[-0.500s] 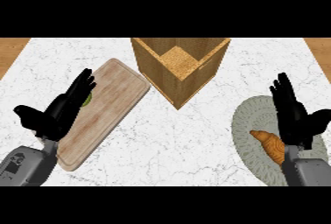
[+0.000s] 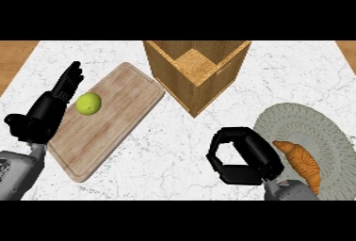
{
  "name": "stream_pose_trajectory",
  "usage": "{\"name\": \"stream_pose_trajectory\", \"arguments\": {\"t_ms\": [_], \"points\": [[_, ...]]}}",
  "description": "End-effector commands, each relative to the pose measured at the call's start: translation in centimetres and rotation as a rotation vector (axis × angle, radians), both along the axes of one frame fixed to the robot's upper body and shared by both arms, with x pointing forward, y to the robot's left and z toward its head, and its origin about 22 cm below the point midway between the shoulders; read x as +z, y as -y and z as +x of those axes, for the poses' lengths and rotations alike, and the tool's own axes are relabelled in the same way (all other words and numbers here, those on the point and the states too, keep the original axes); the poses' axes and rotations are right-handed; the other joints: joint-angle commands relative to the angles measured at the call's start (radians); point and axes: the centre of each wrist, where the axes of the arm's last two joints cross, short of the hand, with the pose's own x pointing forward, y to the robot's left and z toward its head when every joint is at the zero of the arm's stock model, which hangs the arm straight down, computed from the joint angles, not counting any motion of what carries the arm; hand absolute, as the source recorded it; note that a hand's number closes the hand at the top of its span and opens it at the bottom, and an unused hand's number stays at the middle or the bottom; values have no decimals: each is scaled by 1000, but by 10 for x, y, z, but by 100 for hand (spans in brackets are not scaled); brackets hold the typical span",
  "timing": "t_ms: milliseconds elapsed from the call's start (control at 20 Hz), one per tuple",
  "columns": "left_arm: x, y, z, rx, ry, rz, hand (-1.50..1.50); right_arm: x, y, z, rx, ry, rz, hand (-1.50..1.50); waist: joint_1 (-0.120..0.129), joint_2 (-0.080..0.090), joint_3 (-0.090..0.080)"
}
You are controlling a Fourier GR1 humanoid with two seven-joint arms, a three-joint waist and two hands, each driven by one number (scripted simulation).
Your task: Pick the croissant from the placemat and place it in the basket
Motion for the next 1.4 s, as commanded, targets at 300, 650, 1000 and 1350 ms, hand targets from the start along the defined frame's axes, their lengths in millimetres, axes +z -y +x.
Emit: {"name": "stream_pose_trajectory", "arguments": {"t_ms": [300,650,1000,1350], "points": [[-1,-9,-12,83,16,74,0,61,-13,-62,157,455,-350,-150,-65,-9,-8],[4,-4,-12,83,30,82,0,143,25,-45,110,711,-1025,-150,-57,-8,-13],[7,7,-8,58,39,68,0,189,33,-44,433,642,-1491,-150,-40,6,-11],[1,-5,-14,54,44,87,0,209,23,-30,565,545,-1618,-150,-33,11,-8]]}}
